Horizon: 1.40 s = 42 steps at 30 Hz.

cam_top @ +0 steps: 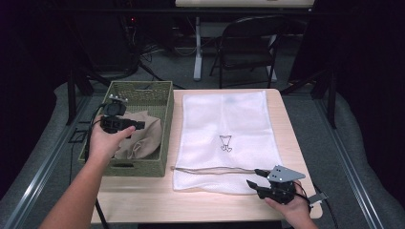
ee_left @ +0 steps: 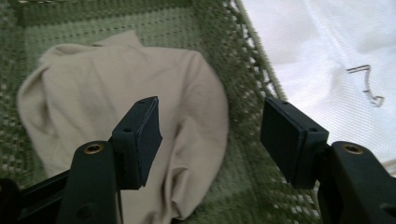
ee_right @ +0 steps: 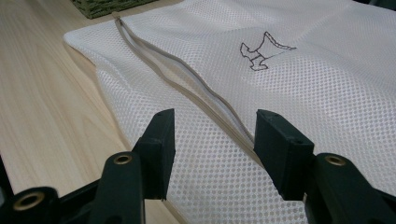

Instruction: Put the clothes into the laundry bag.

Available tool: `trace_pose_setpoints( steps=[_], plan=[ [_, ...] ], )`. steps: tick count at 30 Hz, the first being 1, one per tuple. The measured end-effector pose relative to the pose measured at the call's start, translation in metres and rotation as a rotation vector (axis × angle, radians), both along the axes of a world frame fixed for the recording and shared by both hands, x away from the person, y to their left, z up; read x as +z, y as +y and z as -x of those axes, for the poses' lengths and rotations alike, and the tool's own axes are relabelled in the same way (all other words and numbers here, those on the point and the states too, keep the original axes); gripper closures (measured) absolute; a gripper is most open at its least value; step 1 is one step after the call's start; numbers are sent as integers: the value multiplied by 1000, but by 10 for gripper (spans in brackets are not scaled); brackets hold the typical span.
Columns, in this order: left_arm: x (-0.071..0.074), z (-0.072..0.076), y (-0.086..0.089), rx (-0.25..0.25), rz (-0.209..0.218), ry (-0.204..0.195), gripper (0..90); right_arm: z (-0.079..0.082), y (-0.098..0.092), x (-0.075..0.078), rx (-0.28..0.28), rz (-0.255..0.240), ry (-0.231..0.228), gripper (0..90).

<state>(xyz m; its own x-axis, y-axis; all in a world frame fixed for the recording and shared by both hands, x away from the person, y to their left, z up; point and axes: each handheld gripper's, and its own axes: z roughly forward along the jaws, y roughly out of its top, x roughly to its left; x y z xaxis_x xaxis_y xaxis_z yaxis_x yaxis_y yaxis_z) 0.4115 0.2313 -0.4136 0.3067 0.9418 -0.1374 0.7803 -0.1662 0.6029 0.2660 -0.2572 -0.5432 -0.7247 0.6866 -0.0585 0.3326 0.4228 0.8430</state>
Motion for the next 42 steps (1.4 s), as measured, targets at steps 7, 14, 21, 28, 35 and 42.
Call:
trace_pose_setpoints(
  steps=[7,14,21,28,35,42],
  plan=[
    [-2,-6,8,41,-15,42,342,-2,-3,-1,-29,4,20,481],
    [-4,-14,8,44,2,50,281,-3,-4,-2,-51,13,24,441],
    [-7,-23,3,44,-6,57,259,-3,-3,-3,-64,48,-3,375],
    [-14,-36,-1,45,-21,77,285,-3,-3,-2,-70,40,-5,324],
    [-24,-46,0,53,-36,108,320,-2,-5,-2,-80,40,-1,316],
    [-31,-49,4,81,-21,100,294,-3,-6,-1,-98,45,-6,289]
  ],
)
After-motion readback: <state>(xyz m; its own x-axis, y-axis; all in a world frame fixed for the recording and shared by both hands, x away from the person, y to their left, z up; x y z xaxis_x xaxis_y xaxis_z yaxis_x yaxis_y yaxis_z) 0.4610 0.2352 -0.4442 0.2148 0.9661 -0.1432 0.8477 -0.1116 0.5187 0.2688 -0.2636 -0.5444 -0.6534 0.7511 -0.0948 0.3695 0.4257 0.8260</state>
